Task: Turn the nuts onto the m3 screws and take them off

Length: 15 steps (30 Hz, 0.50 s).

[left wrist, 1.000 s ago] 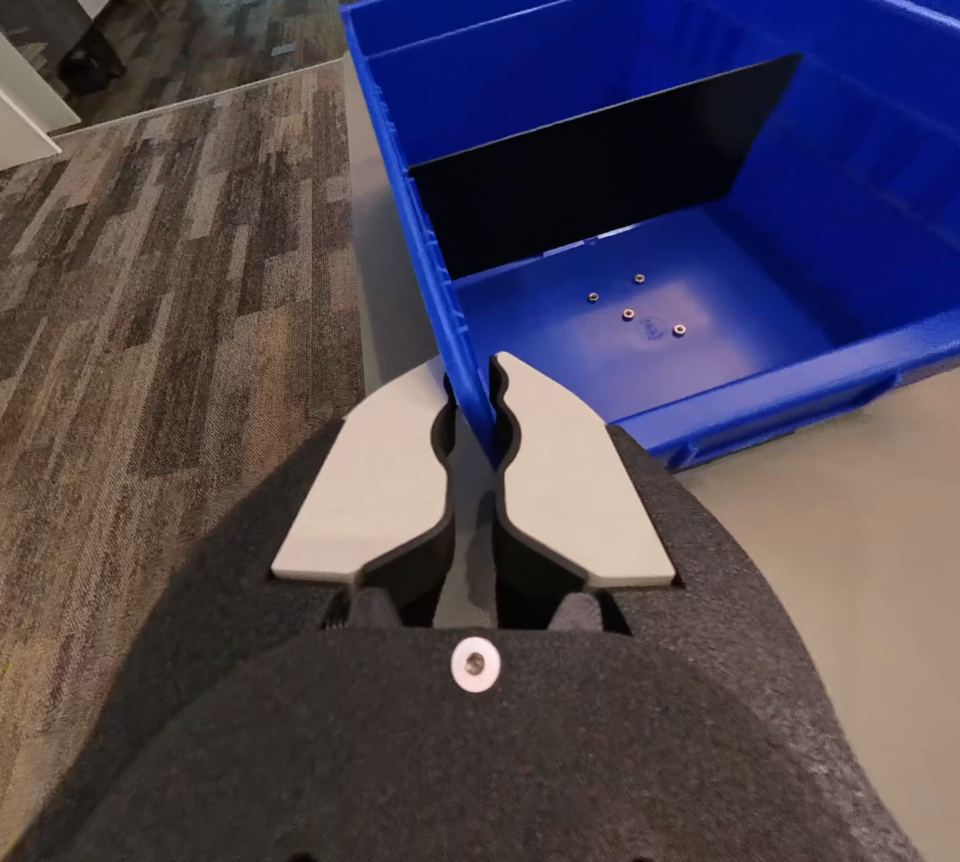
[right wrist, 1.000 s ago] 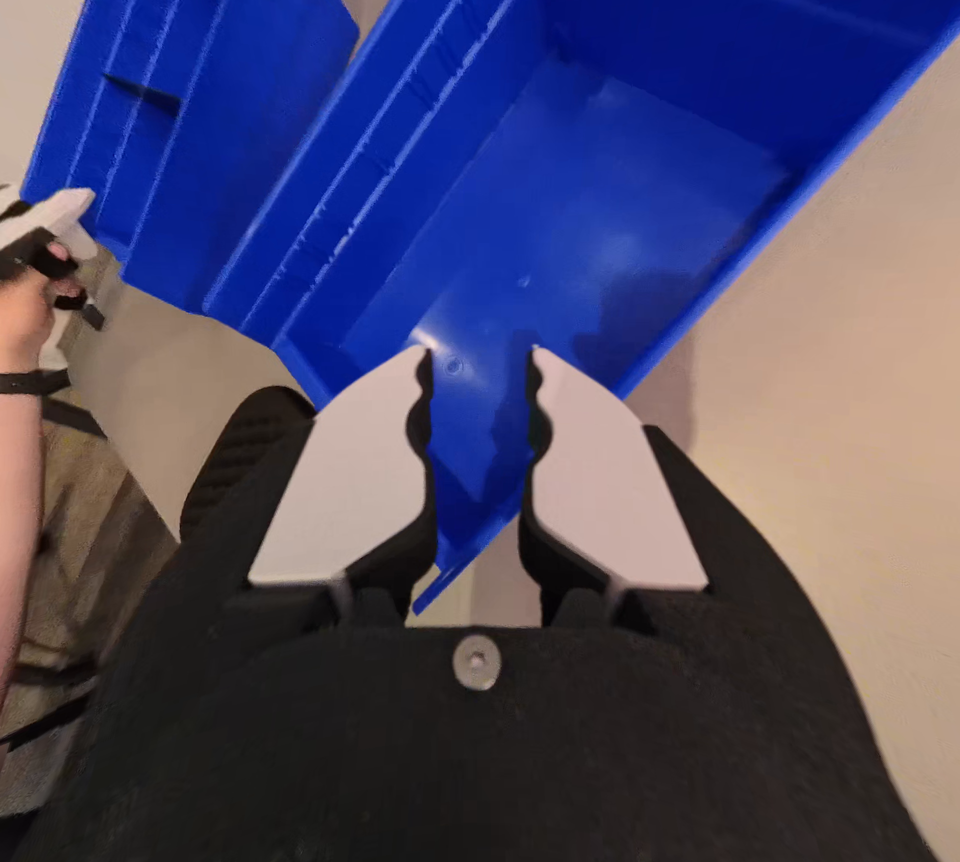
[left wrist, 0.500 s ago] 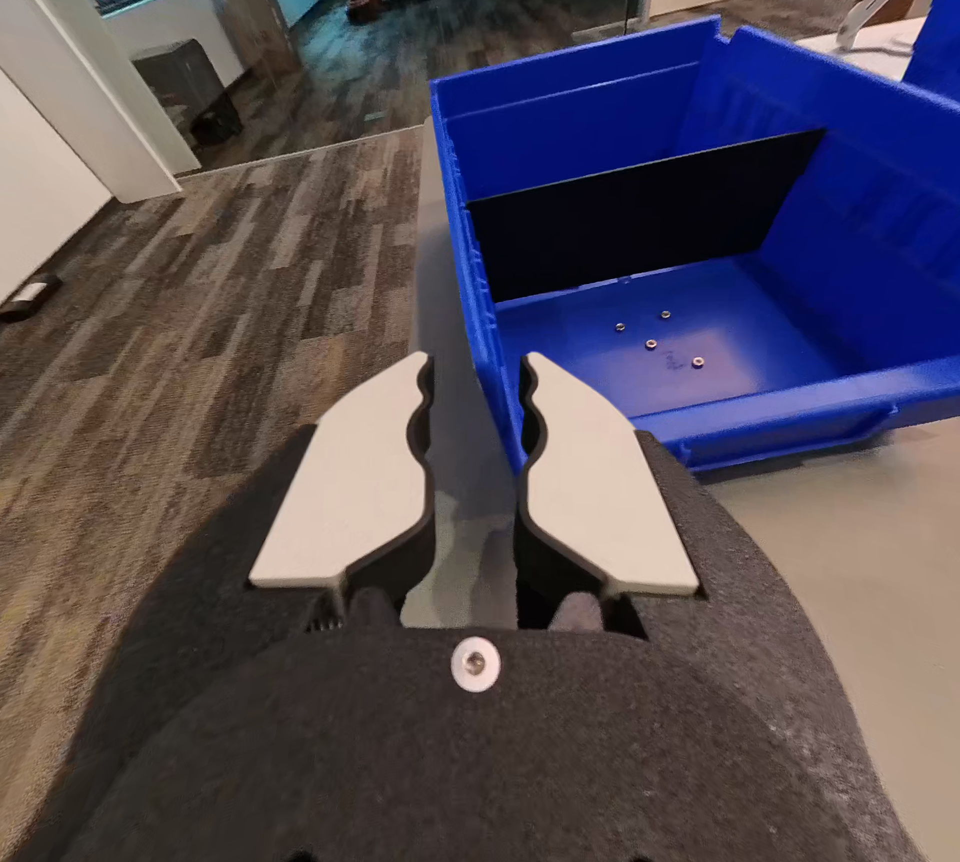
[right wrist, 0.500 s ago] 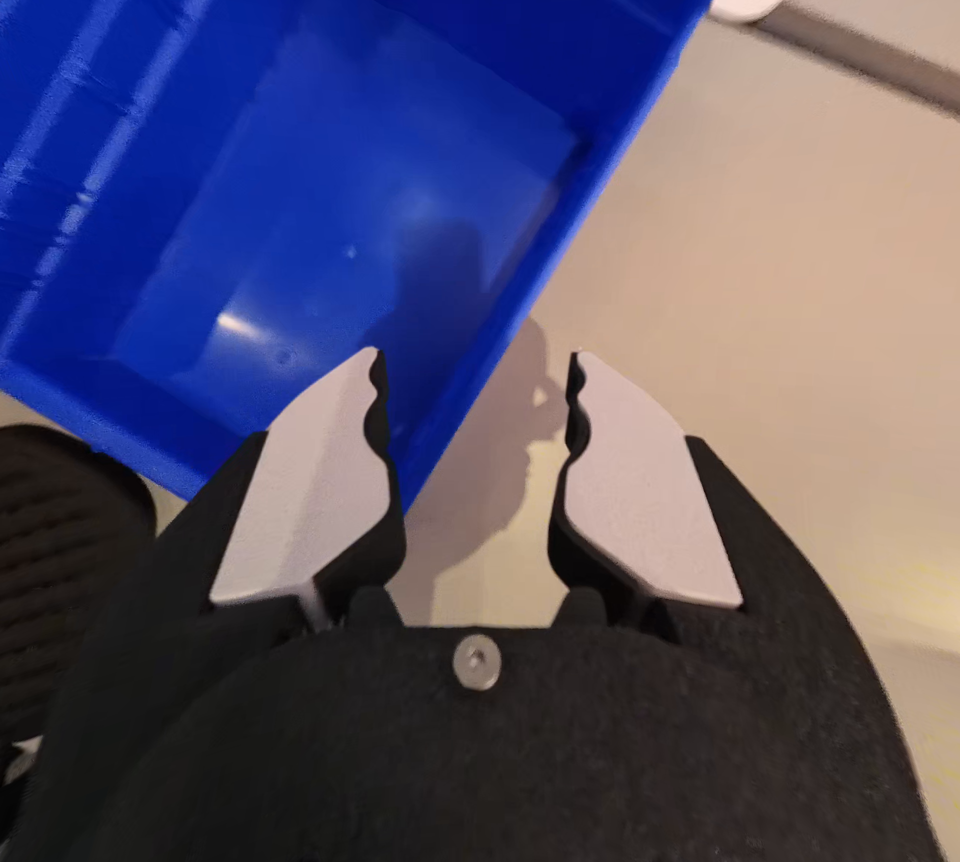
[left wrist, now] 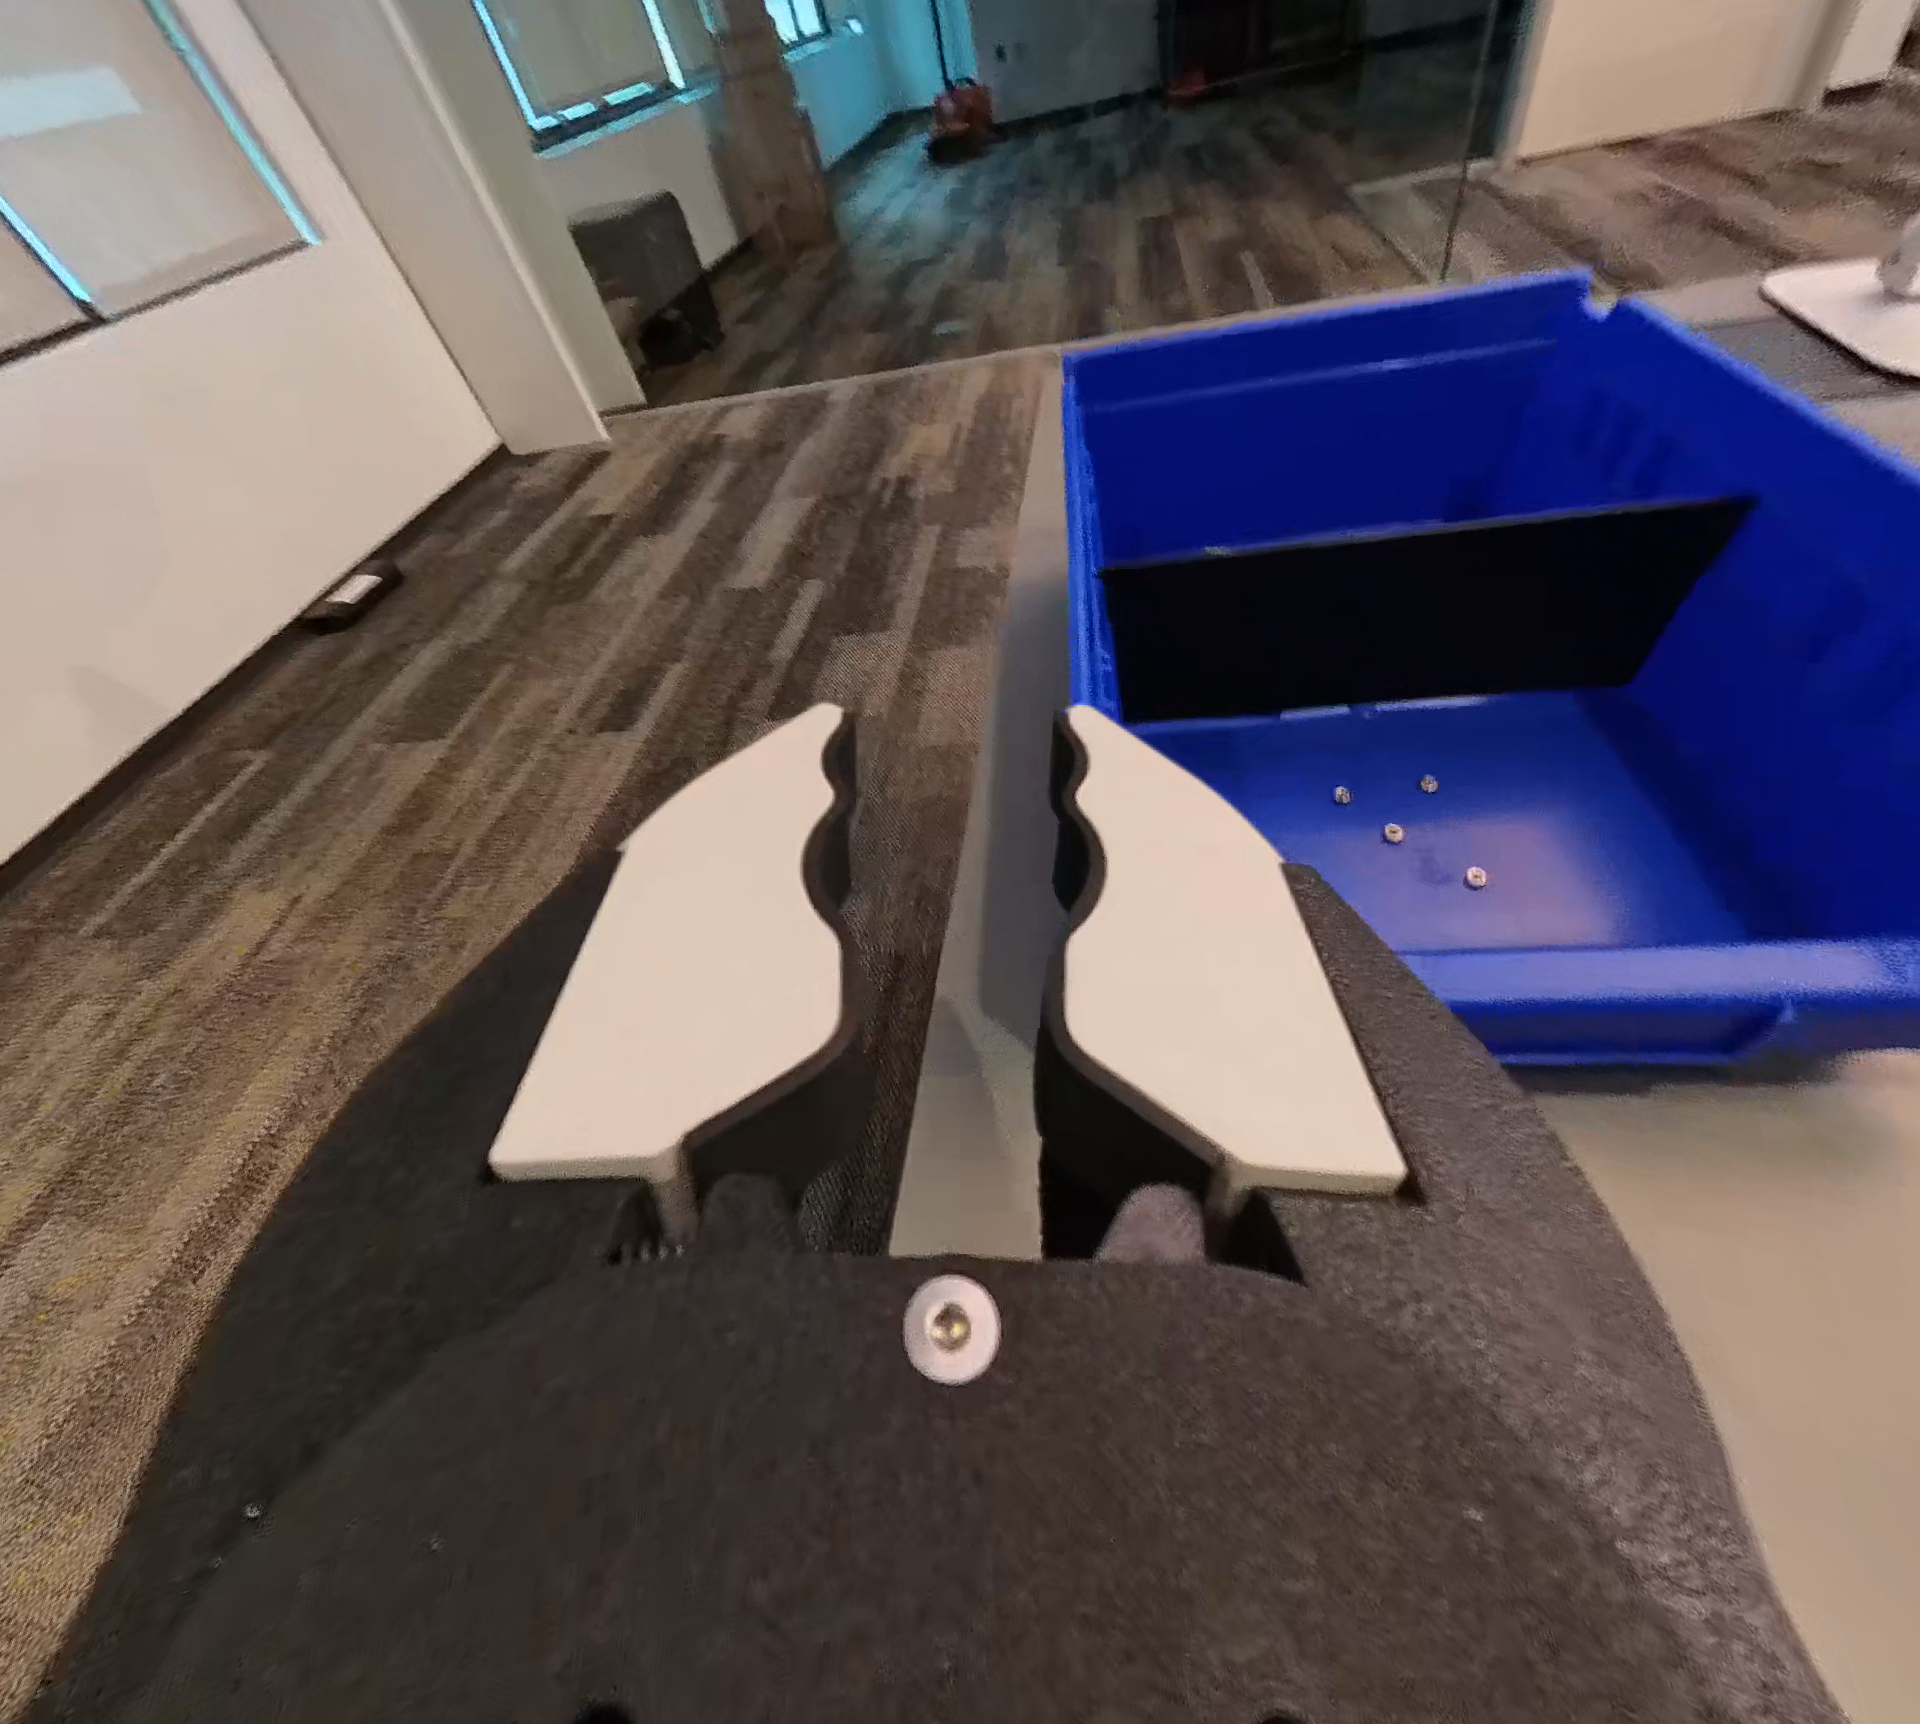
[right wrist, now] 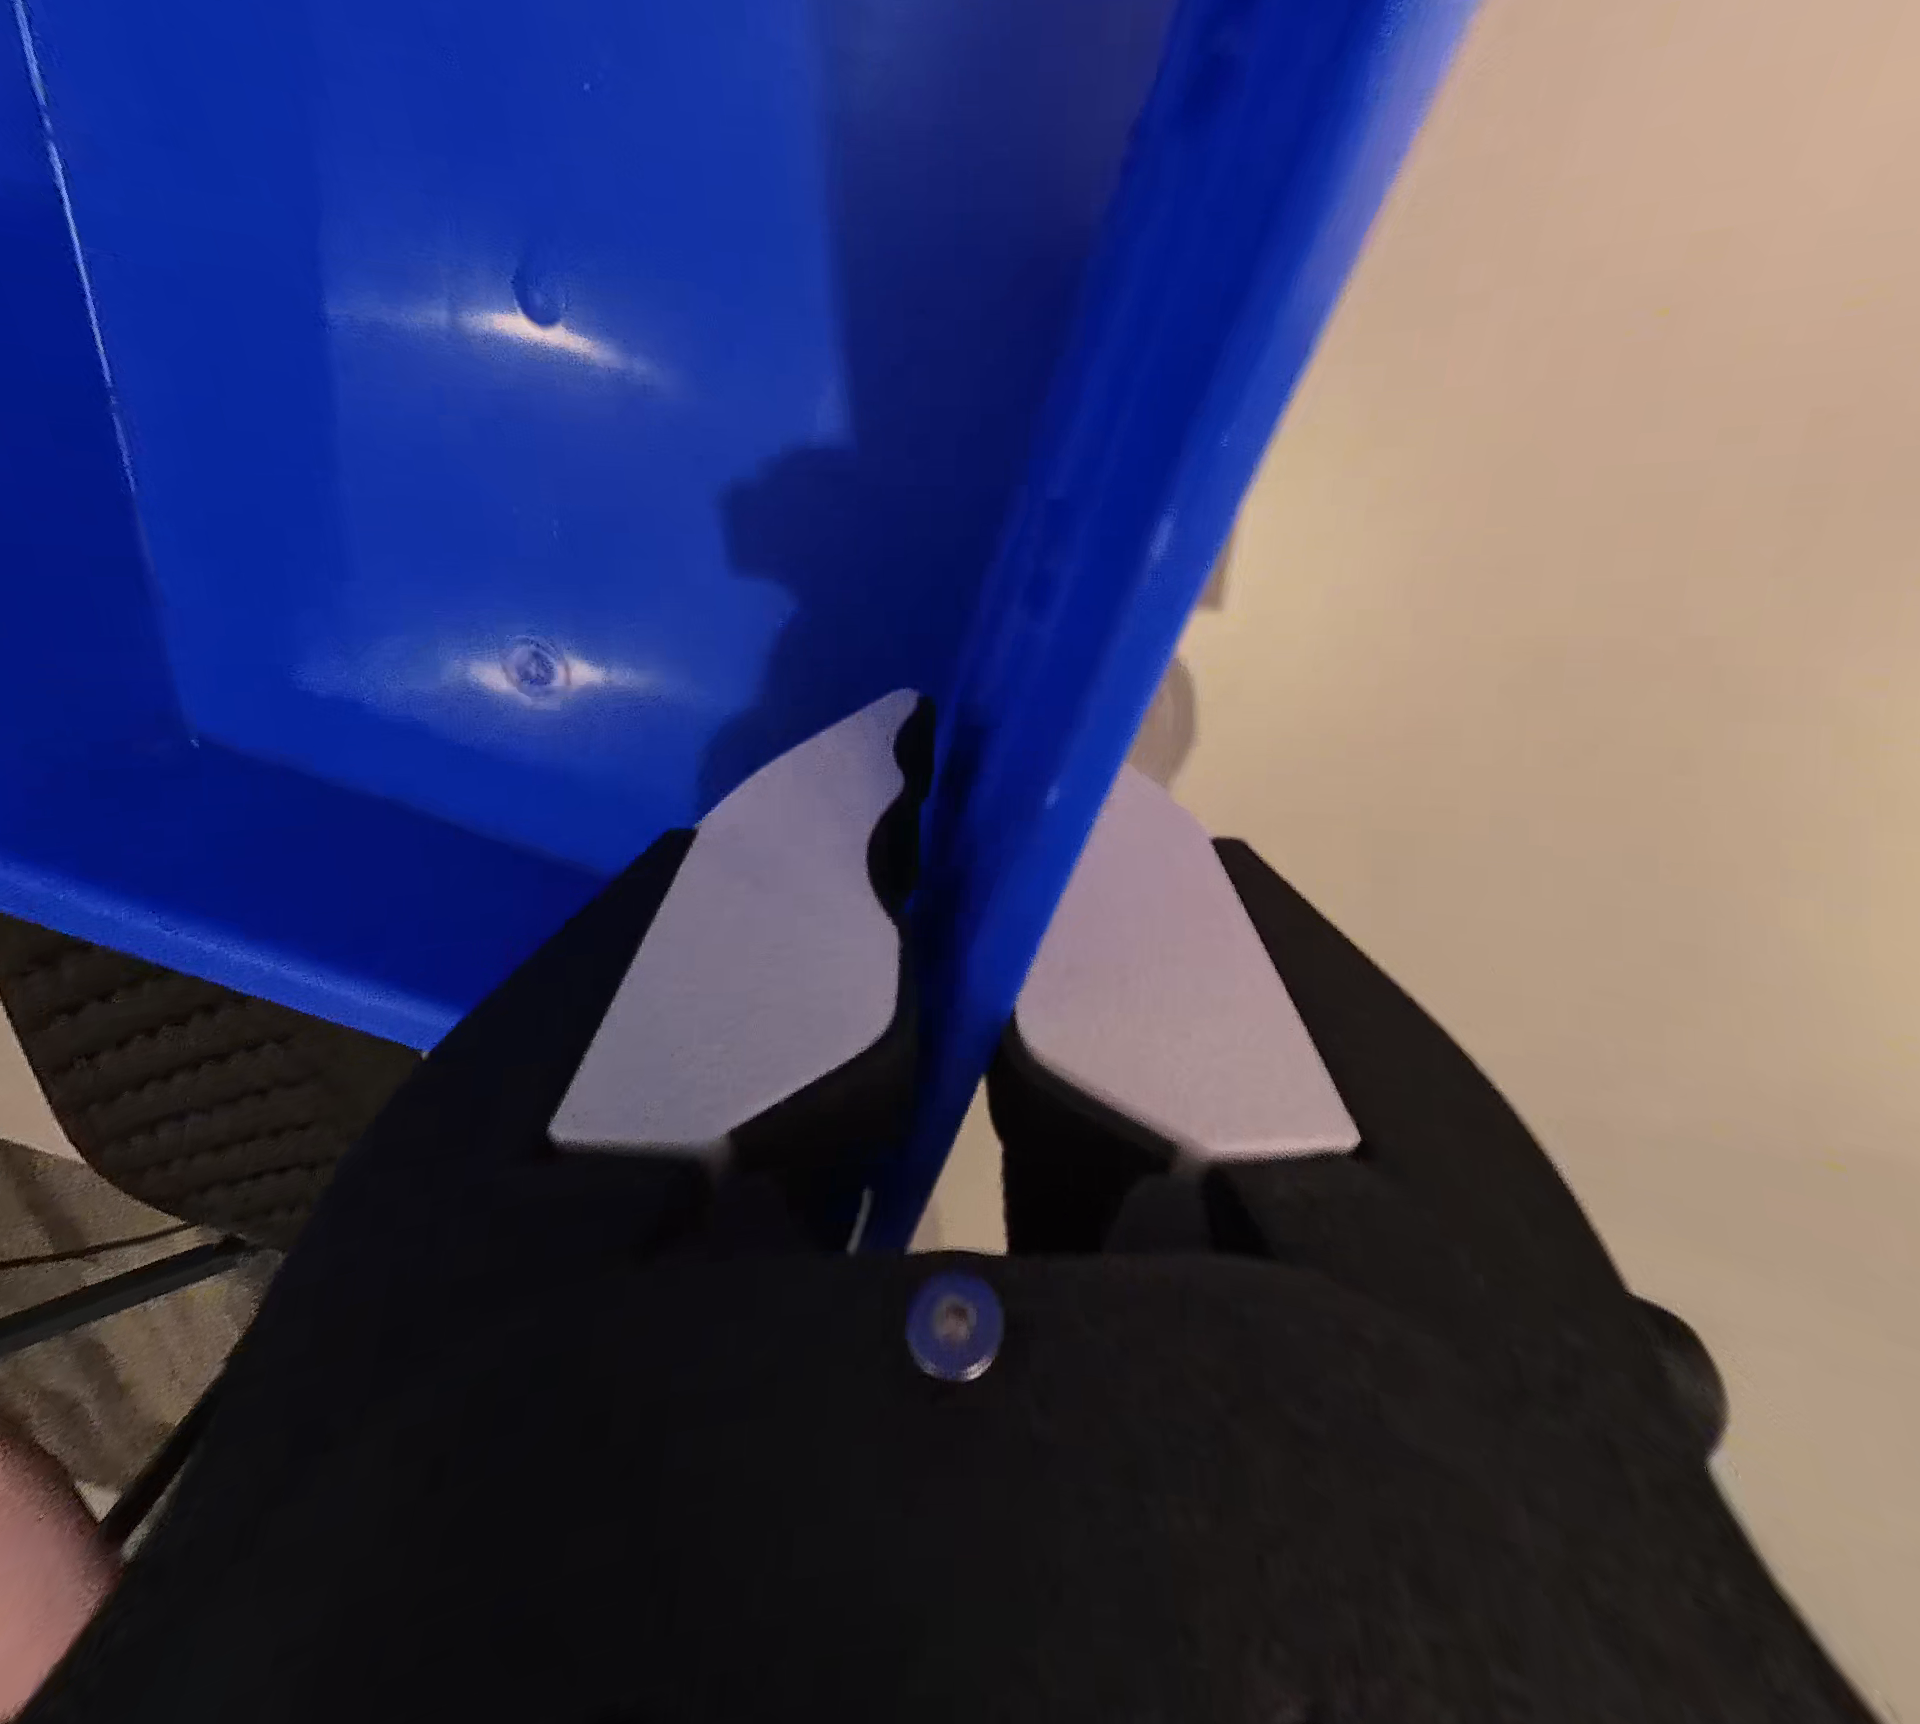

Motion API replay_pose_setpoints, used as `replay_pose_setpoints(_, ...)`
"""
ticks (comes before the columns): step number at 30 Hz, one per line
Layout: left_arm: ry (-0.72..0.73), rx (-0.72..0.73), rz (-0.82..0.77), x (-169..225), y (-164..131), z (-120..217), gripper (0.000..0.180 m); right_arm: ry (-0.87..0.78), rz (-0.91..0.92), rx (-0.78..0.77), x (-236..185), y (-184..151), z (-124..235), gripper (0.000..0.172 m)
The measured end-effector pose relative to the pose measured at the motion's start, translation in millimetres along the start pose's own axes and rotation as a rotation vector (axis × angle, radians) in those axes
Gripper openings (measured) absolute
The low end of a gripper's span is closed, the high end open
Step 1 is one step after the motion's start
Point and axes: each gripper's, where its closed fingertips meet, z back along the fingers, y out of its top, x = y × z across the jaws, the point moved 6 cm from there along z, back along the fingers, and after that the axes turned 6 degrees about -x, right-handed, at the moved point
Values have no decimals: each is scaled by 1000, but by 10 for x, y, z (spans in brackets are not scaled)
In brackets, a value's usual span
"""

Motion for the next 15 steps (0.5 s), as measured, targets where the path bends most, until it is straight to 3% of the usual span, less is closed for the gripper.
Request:
replay_pose_setpoints(5, 32, 71, -16, 59, 276, 175, 31, -1, -20, -11, 328, 29, 51, 4)
replay_pose_setpoints(15, 73, 27, -143, 207, 579, 230, 30, -8, -28, -6, 1455, -159, 229, 4)
